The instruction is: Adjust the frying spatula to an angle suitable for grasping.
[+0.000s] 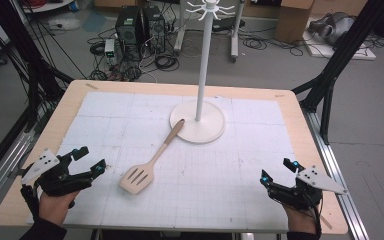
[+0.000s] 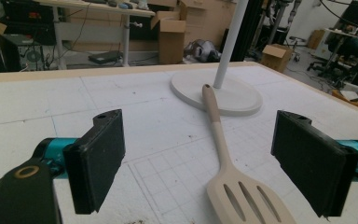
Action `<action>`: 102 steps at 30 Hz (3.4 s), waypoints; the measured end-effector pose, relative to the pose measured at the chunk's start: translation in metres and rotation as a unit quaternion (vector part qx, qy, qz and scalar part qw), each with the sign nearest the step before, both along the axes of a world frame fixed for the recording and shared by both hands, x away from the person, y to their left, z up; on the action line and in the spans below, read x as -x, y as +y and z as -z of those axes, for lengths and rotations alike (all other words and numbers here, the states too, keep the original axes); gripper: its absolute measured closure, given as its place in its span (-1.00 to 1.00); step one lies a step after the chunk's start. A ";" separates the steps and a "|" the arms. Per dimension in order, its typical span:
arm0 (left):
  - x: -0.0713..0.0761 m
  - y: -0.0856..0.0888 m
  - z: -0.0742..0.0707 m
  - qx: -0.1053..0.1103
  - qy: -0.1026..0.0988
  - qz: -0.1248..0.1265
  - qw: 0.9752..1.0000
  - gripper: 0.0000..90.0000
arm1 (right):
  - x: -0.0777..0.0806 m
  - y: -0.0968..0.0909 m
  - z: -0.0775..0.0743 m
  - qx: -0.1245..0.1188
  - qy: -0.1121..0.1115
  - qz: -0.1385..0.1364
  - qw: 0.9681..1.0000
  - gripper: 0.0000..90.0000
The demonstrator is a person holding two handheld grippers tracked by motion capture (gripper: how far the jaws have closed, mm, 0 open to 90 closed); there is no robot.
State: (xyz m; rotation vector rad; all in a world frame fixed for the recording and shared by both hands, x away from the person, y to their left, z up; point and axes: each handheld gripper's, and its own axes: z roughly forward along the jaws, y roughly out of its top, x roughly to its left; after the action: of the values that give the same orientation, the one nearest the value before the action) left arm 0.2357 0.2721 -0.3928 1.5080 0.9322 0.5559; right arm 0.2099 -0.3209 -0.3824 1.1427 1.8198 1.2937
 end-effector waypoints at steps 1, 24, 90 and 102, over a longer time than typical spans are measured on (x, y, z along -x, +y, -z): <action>-0.001 0.000 0.000 -0.002 0.001 -0.001 1.000 -0.60 | 0.000 0.000 0.000 -0.004 0.000 0.002 1.000 -0.64; -0.005 -0.017 0.001 -0.033 0.026 0.036 0.998 -0.50 | 0.003 0.001 0.000 -0.002 0.006 0.008 1.000 -0.64; -0.134 -0.155 0.038 -0.236 0.241 0.114 0.934 0.64 | -0.002 0.001 0.002 0.003 0.016 0.009 1.000 -0.64; -0.130 -0.151 0.034 -0.257 0.249 0.129 0.925 0.73 | -0.002 0.000 0.002 0.003 0.014 0.008 1.000 -0.64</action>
State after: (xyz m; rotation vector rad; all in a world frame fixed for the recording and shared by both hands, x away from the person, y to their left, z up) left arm 0.3654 0.1210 -0.4265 2.2804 0.9885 0.2258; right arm 0.2115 -0.3204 -0.3846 1.1768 1.8296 1.2683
